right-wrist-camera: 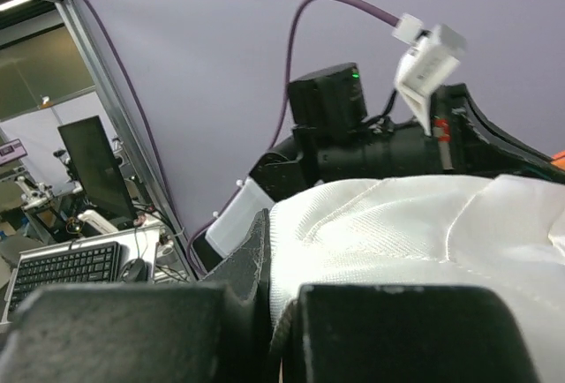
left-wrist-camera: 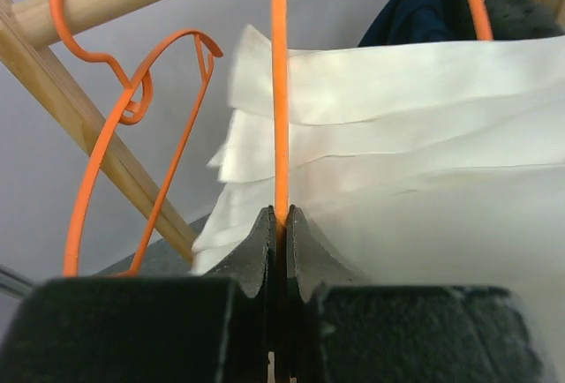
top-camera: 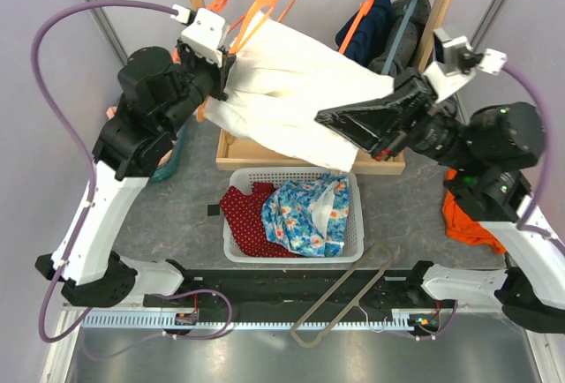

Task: Remove the skirt from the hanger

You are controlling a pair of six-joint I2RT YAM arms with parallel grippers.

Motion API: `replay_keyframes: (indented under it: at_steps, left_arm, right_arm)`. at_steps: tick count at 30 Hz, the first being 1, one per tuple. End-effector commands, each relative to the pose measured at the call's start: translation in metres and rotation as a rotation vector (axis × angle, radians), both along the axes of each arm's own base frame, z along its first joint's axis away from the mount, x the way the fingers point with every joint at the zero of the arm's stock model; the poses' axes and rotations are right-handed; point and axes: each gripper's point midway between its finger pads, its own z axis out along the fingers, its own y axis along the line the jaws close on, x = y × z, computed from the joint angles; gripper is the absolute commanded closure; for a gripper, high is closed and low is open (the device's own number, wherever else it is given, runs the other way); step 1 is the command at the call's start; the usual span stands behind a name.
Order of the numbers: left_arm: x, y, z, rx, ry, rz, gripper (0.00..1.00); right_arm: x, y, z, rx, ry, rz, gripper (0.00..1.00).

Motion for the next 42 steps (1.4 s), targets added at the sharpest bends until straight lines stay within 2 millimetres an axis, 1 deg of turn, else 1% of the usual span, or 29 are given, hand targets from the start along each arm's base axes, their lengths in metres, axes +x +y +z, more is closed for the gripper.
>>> replay_keyframes:
  at_steps: [1, 2, 3, 4, 5, 6, 7, 9, 12, 13, 15, 19, 21, 22, 24, 25, 27, 28, 30, 31, 34, 38, 41, 42]
  left_arm:
    - [0.030, 0.016, -0.015, 0.079, 0.004, 0.144, 0.98]
    - [0.034, 0.014, -0.019, 0.089, 0.011, 0.145, 0.98]
    - [0.035, 0.013, -0.019, 0.090, 0.011, 0.145, 0.98]
    - [0.035, 0.012, -0.018, 0.087, 0.007, 0.144, 0.98]
    - [0.039, 0.010, -0.019, 0.094, 0.011, 0.145, 0.98]
    - [0.040, 0.010, -0.012, 0.085, -0.003, 0.147, 0.98]
    - [0.041, 0.010, -0.010, 0.087, -0.010, 0.149, 0.98]
    - [0.047, 0.008, -0.005, 0.086, -0.020, 0.156, 0.98]
    - [0.053, 0.004, 0.002, 0.083, -0.035, 0.156, 0.98]
    - [0.054, 0.004, 0.005, 0.081, -0.040, 0.160, 0.98]
    - [0.056, 0.004, 0.011, 0.073, -0.056, 0.168, 0.98]
    - [0.063, 0.000, 0.008, 0.082, -0.056, 0.173, 0.98]
    - [0.065, -0.001, 0.006, 0.088, -0.053, 0.173, 0.98]
    - [0.069, -0.004, 0.001, 0.098, -0.046, 0.174, 0.98]
    - [0.072, -0.004, 0.002, 0.102, -0.050, 0.180, 0.98]
    - [0.076, -0.006, -0.001, 0.105, -0.046, 0.180, 0.98]
    - [0.078, -0.008, 0.001, 0.097, -0.054, 0.178, 0.98]
    - [0.081, -0.009, 0.000, 0.094, -0.051, 0.173, 0.98]
    - [0.086, -0.012, 0.000, 0.079, -0.047, 0.168, 0.98]
    - [0.087, -0.012, 0.002, 0.074, -0.049, 0.165, 0.98]
    - [0.096, -0.014, -0.002, 0.060, -0.037, 0.166, 0.98]
    - [0.106, -0.015, -0.008, 0.047, -0.017, 0.168, 0.98]
    - [0.110, -0.015, -0.011, 0.041, -0.008, 0.170, 0.98]
    - [0.114, -0.015, -0.013, 0.042, -0.004, 0.173, 0.98]
  right_arm:
    - [-0.044, -0.044, 0.046, 0.100, -0.177, 0.000, 1.00]
    - [-0.045, -0.044, 0.043, 0.085, -0.165, 0.004, 1.00]
    - [-0.047, -0.047, 0.047, 0.093, -0.175, 0.002, 1.00]
    - [-0.043, -0.042, 0.044, 0.079, -0.165, 0.002, 1.00]
    - [-0.044, -0.041, 0.045, 0.074, -0.166, 0.006, 1.00]
    - [-0.042, -0.038, 0.043, 0.066, -0.161, 0.010, 1.00]
    - [-0.036, -0.031, 0.038, 0.050, -0.145, 0.012, 1.00]
    - [-0.037, -0.028, 0.038, 0.047, -0.148, 0.031, 1.00]
    - [-0.031, -0.019, 0.035, 0.039, -0.140, 0.040, 1.00]
    - [-0.024, -0.012, 0.030, 0.020, -0.127, 0.040, 1.00]
    - [-0.022, -0.007, 0.027, 0.009, -0.120, 0.047, 1.00]
    - [-0.015, 0.003, 0.020, -0.002, -0.103, 0.054, 1.00]
    - [-0.011, 0.007, 0.014, -0.010, -0.084, 0.055, 1.00]
    - [-0.009, 0.010, 0.010, -0.016, -0.068, 0.059, 1.00]
    - [-0.004, 0.017, 0.001, -0.013, -0.050, 0.069, 1.00]
    - [0.002, 0.024, -0.011, -0.034, -0.025, 0.073, 1.00]
    - [0.006, 0.029, -0.020, -0.038, 0.006, 0.083, 1.00]
    - [0.011, 0.035, -0.032, -0.057, 0.028, 0.083, 1.00]
    - [0.013, 0.038, -0.040, -0.064, 0.046, 0.087, 1.00]
    - [0.016, 0.041, -0.048, -0.077, 0.062, 0.089, 1.00]
    - [0.017, 0.044, -0.058, -0.095, 0.074, 0.091, 1.00]
    - [0.017, 0.042, -0.064, -0.108, 0.083, 0.079, 1.00]
    - [0.021, 0.042, -0.071, -0.123, 0.093, 0.060, 1.00]
    - [0.024, 0.044, -0.077, -0.134, 0.106, 0.051, 1.00]
